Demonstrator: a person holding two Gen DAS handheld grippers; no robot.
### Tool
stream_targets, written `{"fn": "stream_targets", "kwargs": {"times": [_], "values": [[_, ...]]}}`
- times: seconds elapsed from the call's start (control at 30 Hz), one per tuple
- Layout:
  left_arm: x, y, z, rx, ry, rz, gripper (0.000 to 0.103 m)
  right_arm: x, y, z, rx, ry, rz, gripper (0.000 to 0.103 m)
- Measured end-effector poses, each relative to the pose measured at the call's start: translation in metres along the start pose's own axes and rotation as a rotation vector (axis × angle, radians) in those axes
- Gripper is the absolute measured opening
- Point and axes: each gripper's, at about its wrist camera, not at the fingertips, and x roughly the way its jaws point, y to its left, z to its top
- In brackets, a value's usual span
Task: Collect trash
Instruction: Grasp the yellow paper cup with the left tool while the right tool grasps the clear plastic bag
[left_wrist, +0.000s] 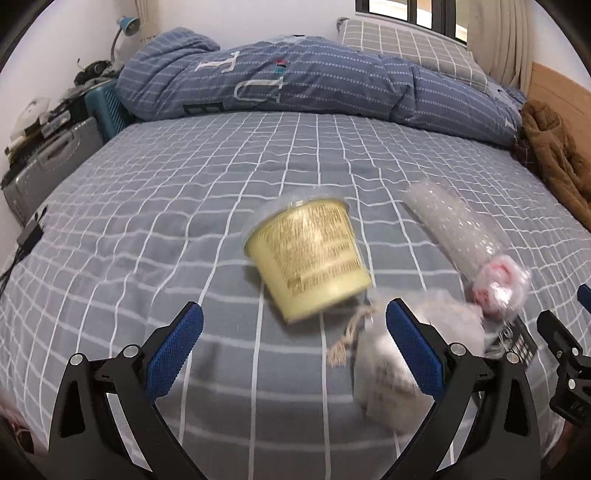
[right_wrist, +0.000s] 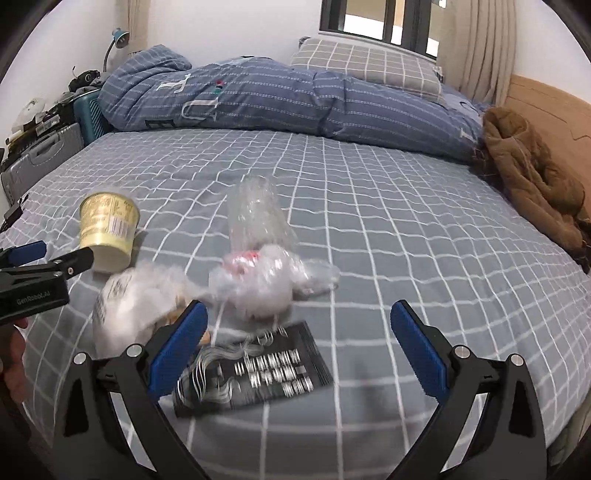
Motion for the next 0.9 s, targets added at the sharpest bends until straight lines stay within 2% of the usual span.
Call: {"fn": "stream_targets", "kwargs": {"times": [0.2, 0.37, 0.47, 0.6, 0.67, 0.73, 0.8, 0.9], "values": [[0.021, 0.000, 0.018, -0.015, 0.012, -0.008, 0.097, 0.025, 0.001, 0.013, 0.009, 0.007, 0.020, 0.095], [0.035, -0.001, 0.024, -0.034, 0.027, -0.024, 0.097, 0.048, 0.000, 0.016, 0.030, 0.060, 0.049, 0.088], [0.041, -0.005, 0.024, -0.033, 0.034, -0.035, 0.096, 0.056, 0.001, 0.015, 0.038, 0.085, 0.075, 0.079], [0.052, -0.010, 0.021, -0.019, 0.071, -0.039, 0.081, 0.062, 0.008, 0.012, 0.021, 0.114, 0.106, 0.059], [0.056, -0.011, 0.019, -0.018, 0.082, -0.053, 0.079, 0.064, 0.010, 0.010, 0.019, 0.123, 0.116, 0.052], [0.058, -0.010, 0.018, -0.027, 0.092, -0.064, 0.077, 0.066, 0.011, 0.010, 0.020, 0.134, 0.117, 0.039], [0.057, -0.009, 0.017, -0.034, 0.091, -0.070, 0.077, 0.066, 0.009, 0.009, 0.036, 0.141, 0.122, 0.033], [0.056, -0.008, 0.016, -0.042, 0.084, -0.077, 0.076, 0.065, 0.005, 0.010, 0.054, 0.148, 0.133, 0.031]]}}
